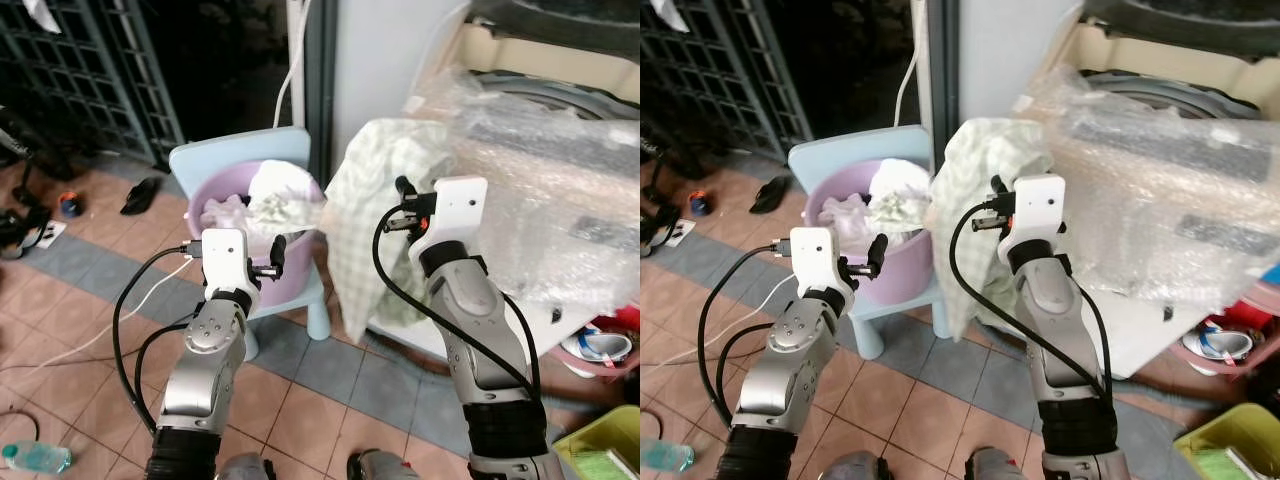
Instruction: Clothes washing
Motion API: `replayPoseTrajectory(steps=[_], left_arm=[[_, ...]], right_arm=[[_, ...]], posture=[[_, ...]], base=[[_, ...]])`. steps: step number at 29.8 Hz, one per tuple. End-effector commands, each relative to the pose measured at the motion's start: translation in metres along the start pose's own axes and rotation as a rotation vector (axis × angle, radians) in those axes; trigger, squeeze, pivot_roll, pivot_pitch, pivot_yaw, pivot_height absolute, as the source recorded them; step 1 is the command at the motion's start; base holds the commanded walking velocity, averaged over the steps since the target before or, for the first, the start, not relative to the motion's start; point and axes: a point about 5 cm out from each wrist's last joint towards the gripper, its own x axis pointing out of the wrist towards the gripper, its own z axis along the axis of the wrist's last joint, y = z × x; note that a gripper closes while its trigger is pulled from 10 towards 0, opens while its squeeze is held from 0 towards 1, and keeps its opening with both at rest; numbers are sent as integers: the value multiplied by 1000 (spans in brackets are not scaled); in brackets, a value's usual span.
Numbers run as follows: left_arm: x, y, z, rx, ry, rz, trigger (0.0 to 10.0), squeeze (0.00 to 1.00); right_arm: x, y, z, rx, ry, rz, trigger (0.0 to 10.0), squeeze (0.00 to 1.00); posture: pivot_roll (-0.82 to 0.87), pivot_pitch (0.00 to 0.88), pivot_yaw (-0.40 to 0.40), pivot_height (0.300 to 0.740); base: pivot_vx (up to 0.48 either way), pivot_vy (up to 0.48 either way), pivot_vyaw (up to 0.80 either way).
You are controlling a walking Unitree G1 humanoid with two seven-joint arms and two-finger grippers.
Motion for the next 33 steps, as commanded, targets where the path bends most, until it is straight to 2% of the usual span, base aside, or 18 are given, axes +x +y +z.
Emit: replayPoseTrajectory(steps=[1,15,22,27,33], left_arm=[[-1,-4,0,-29,-5,5,10000,0],[-2,-5,3,-47,-35,-29,10000,0],[-1,-5,4,-50,-42,-35,10000,0],[-1,-5,4,-51,-44,-37,10000,0],[0,-5,4,-53,-43,-40,10000,0]], right_arm=[[4,3,8,-2,-39,8,10000,0],[9,-1,14,-19,-68,-2,10000,0],[14,-5,20,-36,-93,-6,10000,0],[21,-9,25,-73,-115,-11,10000,0],[43,-29,46,-109,-175,-75,10000,0]], posture=[[-36,37,52,740],[-40,41,58,740],[-45,40,62,740],[-45,37,63,740],[-48,35,66,740]], base=[[0,0,-800],[54,0,-632],[292,0,0],[307,0,-99],[304,0,-800]])
